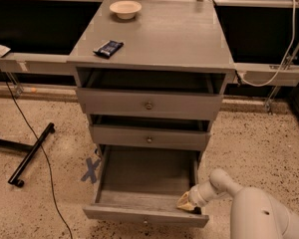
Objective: Open bottom drawer
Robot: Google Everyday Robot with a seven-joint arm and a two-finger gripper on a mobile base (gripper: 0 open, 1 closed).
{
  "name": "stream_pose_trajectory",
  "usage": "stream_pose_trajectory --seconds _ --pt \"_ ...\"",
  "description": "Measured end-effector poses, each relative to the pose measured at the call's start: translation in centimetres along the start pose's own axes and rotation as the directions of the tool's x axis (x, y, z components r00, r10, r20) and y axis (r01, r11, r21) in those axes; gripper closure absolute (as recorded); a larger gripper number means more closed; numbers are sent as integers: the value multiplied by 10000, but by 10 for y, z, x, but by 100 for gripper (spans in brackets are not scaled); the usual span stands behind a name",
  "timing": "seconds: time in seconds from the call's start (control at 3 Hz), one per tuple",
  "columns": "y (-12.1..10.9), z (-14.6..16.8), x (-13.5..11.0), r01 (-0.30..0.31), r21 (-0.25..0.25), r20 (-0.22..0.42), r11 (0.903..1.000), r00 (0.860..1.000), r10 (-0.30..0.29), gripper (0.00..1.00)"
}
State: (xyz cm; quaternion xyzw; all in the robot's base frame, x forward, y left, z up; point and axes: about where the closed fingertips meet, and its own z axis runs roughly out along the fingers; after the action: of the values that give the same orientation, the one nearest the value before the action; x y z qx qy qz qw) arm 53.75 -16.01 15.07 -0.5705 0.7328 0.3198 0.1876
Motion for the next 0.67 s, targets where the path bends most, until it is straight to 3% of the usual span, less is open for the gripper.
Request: stream_pose_trajectory --seconds 0.33,0.67 --pt "7 -17 -11 11 439 874 9990 9962 -50 100" --pt "-9 -34 -36 164 1225 1990 9923 9792 -407 100"
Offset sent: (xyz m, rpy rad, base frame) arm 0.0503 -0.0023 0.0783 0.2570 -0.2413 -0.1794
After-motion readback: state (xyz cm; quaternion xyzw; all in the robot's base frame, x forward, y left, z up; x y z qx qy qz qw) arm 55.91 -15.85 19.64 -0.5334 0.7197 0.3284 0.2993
